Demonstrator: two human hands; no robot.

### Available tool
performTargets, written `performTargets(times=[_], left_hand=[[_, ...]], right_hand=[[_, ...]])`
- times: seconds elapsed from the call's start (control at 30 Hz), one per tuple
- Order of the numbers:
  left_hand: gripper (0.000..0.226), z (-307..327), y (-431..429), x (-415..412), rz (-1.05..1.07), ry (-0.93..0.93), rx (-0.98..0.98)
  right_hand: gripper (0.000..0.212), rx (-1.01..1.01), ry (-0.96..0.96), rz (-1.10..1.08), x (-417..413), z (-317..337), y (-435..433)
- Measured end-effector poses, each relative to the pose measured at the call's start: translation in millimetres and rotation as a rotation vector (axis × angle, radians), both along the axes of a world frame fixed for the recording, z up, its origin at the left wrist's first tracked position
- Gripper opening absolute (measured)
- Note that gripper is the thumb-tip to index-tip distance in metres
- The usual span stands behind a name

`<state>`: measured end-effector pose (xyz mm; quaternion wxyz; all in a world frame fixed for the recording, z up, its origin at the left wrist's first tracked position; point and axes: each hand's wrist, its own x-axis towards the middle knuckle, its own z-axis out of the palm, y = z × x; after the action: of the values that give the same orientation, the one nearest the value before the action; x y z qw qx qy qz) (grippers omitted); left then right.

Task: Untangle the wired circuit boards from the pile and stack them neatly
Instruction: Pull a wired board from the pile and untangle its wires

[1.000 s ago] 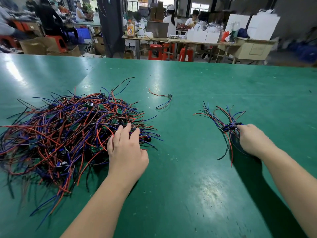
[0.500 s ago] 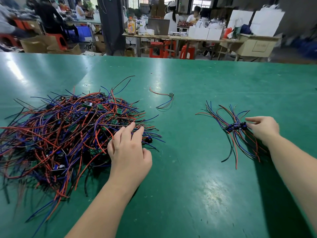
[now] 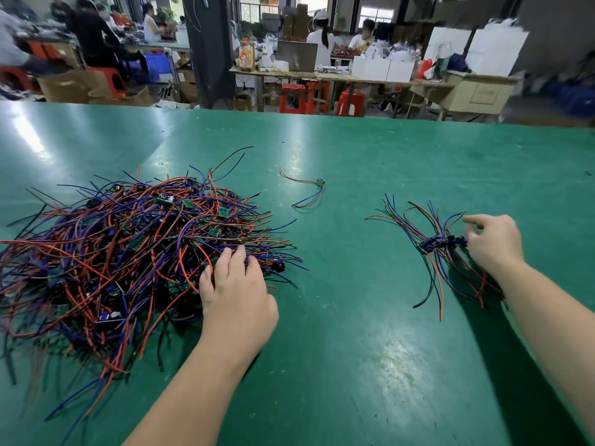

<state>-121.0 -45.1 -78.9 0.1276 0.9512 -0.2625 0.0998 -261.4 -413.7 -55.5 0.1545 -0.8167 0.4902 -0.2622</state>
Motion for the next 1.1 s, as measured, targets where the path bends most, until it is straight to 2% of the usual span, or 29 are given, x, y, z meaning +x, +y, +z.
performTargets(times=[0.07, 0.13, 0.23, 0.4, 0.53, 0.6, 0.73, 0.83, 0.97, 1.03, 1.1], left_hand=[[0.058, -1, 0, -2, -0.012, -0.002, 0.054], [0.055, -1, 0, -4, -0.041, -0.034, 0.098], [0.043, 0, 1, -5, -0.107, -0.031, 0.051], [0.034, 16, 4, -10, -0.183, -0.119, -0.22], [0.034, 37, 15, -1, -0.068, -0.381, -0.38], [0.035, 45, 24, 6, 0.051, -0.41, -0.415], [0.045, 47, 42, 25, 0.28, -0.208, -0.264], [0.044, 47, 50, 33, 0.303, -0.108, -0.223], [0.03, 57, 54, 34, 0.146, -0.217, -0.578], [0.026, 62, 60, 36, 0.093, -0.284, -0.683], [0.025, 67, 69, 40, 0.136, -0.3, -0.737]], right_hand=[[0.028, -0.058, -0.06, 0.044, 7, 10, 20], [0.029, -0.031, -0.126, 0.115, 15, 15, 49], [0.027, 0.218, -0.151, 0.277, 24, 17, 104], [0.013, 0.635, 0.039, 0.62, 36, 9, 190], [0.015, 0.566, 0.043, 0.586, 40, -3, 207], [0.018, 0.551, -0.006, 0.548, 38, -5, 205], [0.019, 0.562, -0.058, 0.548, 31, -10, 206], [0.02, 0.488, -0.052, 0.554, 30, -15, 208], [0.021, 0.429, -0.032, 0.566, 30, -17, 209], [0.021, 0.427, -0.039, 0.565, 29, -17, 207], [0.021, 0.416, -0.039, 0.572, 29, -16, 206]])
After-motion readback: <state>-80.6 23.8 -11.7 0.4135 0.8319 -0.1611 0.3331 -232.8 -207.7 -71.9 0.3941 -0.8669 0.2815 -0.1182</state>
